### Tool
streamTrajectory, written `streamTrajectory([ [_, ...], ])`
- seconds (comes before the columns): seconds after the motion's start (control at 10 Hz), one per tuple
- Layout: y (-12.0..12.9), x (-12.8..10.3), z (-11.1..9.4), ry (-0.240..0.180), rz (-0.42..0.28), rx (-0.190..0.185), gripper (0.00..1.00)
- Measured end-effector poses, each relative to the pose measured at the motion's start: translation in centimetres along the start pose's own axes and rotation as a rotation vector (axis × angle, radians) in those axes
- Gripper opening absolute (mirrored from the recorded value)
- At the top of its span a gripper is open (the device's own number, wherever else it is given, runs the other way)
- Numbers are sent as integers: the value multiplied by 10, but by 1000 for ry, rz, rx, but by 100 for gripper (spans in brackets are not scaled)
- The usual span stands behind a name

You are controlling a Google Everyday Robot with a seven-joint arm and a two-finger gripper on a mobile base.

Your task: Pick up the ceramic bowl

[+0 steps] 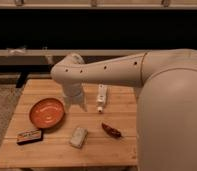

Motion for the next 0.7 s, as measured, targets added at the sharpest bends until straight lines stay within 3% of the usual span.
streamTrajectory([
  [0.5, 1, -1, -1, -1, -1, -1, 65],
  [0.7, 6, -4, -2, -12, -32, 3, 65],
])
